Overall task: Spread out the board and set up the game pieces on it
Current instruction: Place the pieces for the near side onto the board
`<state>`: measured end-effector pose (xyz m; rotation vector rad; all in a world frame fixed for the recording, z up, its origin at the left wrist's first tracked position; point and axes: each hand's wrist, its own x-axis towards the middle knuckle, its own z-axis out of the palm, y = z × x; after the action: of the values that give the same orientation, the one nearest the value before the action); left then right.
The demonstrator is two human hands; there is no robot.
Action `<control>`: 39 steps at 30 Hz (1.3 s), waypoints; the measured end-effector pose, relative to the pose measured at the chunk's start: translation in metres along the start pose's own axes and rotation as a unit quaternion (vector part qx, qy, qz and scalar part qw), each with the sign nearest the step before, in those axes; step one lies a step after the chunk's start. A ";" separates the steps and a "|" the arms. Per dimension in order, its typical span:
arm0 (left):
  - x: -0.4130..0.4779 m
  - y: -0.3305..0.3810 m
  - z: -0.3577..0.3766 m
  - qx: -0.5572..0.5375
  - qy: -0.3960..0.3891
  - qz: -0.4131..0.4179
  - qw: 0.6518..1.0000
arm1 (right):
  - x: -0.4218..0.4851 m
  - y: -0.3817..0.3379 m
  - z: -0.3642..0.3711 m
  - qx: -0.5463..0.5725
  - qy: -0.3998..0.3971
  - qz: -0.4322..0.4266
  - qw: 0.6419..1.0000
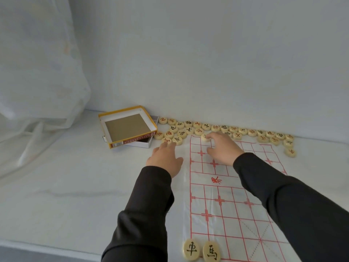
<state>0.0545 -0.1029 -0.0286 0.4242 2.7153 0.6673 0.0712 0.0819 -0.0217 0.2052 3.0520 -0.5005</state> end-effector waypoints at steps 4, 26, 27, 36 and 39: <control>0.002 0.001 -0.001 -0.011 -0.019 0.007 1.000 | 0.021 0.003 0.006 -0.009 0.064 0.008 0.998; 0.006 0.004 -0.001 -0.007 -0.032 0.004 0.999 | 0.063 0.021 0.018 0.028 0.130 0.060 0.989; 0.006 0.004 -0.001 -0.006 -0.031 0.005 0.999 | 0.064 0.022 0.016 0.018 0.135 0.063 0.989; 0.011 -0.001 -0.001 -0.002 -0.027 -0.014 1.000 | 0.071 0.020 0.014 -0.123 0.163 -0.020 0.979; 0.012 -0.003 -0.001 -0.005 -0.022 -0.021 1.000 | 0.073 0.008 0.020 -0.112 0.158 -0.052 0.980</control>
<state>0.0431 -0.1014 -0.0319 0.3747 2.6716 0.6526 0.0005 0.0919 -0.0473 0.1273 3.4098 -0.1329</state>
